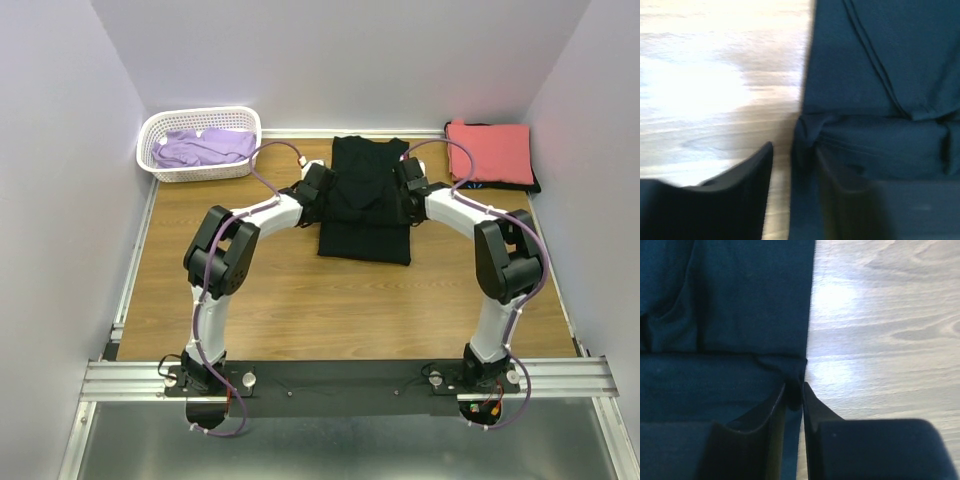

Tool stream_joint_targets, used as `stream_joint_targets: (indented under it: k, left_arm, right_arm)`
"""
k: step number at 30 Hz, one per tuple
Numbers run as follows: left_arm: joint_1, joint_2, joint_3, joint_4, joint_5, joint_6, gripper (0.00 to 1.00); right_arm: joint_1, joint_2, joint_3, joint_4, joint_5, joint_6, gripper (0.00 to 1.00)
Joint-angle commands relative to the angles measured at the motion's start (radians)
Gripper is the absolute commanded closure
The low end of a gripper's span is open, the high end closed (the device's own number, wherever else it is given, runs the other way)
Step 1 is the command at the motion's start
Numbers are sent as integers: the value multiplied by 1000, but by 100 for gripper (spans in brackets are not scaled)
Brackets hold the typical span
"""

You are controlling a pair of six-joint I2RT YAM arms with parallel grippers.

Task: Fold and stack the t-shirts
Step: Fold the tshirt

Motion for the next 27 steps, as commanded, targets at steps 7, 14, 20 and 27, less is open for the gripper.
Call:
stream_joint_targets:
  k: [7, 14, 20, 27]
  left_arm:
    - [13, -133, -86, 34, -69, -44, 30]
    - [-80, -326, -183, 22, -99, -112, 41]
    - [-163, -262, -192, 56, -30, -117, 77]
    - [-183, -129, -149, 37, 38, -90, 82]
  right_arm:
    - [-2, -167, -27, 24, -75, -4, 65]
    - [53, -238, -115, 84, -266, 61, 68]
    - [83, -185, -194, 194, -357, 113, 86]
    - [83, -100, -192, 236, -369, 108, 98]
